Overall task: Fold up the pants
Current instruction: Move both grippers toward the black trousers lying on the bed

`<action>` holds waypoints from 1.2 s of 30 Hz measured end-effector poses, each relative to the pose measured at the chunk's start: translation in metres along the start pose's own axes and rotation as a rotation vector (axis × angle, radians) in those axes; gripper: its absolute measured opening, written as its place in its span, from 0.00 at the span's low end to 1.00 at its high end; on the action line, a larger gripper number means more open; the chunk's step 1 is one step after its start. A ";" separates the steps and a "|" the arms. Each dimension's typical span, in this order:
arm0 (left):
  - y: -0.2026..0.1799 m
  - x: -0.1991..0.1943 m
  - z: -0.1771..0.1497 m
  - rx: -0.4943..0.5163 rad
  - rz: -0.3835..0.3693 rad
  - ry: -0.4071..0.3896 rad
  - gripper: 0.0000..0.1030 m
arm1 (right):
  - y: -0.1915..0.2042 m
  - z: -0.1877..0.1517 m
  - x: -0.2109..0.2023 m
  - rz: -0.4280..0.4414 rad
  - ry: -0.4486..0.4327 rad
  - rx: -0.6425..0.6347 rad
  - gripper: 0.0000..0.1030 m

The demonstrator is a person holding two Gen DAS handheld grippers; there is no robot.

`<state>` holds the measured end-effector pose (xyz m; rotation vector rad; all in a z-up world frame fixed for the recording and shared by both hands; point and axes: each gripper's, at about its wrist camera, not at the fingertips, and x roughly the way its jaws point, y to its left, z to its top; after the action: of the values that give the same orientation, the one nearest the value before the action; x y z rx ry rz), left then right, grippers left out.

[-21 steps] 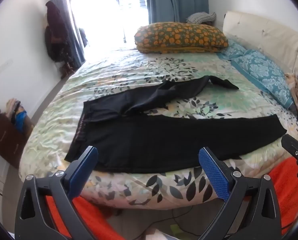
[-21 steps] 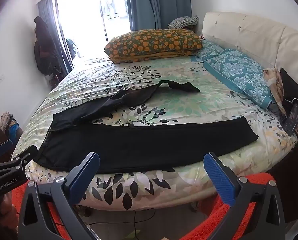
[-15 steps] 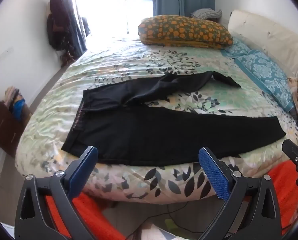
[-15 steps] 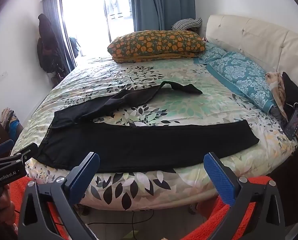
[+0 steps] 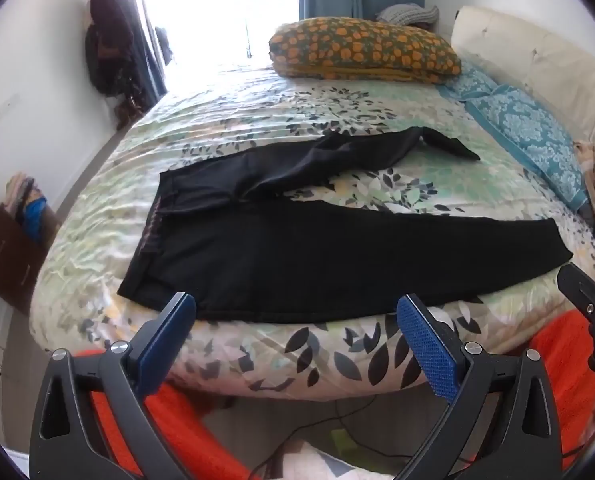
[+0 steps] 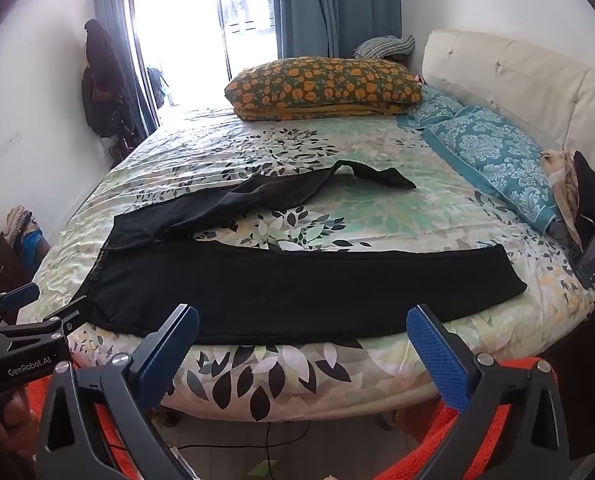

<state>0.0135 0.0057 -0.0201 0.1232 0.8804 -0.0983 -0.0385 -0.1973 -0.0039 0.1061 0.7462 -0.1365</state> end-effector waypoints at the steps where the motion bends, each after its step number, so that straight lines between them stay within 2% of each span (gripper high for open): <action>1: -0.001 0.001 -0.001 0.003 0.003 0.003 0.98 | -0.001 -0.001 0.001 0.002 0.003 -0.002 1.00; 36: -0.006 0.020 -0.006 0.039 0.027 0.059 0.98 | 0.013 -0.006 0.023 0.021 0.062 -0.033 1.00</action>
<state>0.0209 0.0001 -0.0394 0.1746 0.9359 -0.0872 -0.0240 -0.1858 -0.0234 0.0868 0.8088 -0.1017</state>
